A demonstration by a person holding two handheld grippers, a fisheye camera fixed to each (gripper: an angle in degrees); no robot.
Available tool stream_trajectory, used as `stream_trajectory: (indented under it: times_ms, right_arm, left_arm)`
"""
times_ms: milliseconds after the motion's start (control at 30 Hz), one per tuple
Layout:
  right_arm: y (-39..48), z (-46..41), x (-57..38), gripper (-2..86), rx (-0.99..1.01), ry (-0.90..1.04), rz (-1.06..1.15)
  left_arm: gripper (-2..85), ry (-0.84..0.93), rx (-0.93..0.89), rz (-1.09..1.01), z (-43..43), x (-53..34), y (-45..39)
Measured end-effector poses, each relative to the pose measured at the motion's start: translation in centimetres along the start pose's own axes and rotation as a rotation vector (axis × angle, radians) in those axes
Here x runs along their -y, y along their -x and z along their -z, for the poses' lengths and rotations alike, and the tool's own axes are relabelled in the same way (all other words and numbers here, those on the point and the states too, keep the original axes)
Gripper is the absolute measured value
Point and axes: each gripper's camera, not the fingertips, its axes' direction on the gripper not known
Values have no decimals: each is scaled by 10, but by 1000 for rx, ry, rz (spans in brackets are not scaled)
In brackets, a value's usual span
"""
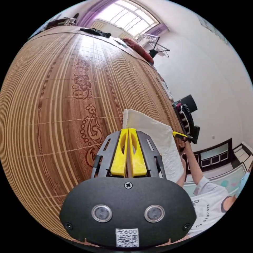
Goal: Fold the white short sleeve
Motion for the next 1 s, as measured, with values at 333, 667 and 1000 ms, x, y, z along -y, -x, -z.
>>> stream_trajectory:
  times_ms: [333, 667, 1000]
  right_arm:
    - [11, -7, 52, -9, -2, 118, -83]
    - [82, 22, 64, -8, -518, -49, -141]
    - [106, -7, 62, -8, -59, 32, 61]
  left_arm:
    - [3, 51, 38, -324, 19, -88, -51]
    - [1, -145, 66, -296, 79, -107, -56]
    - [3, -183, 112, 260, 62, -123, 21]
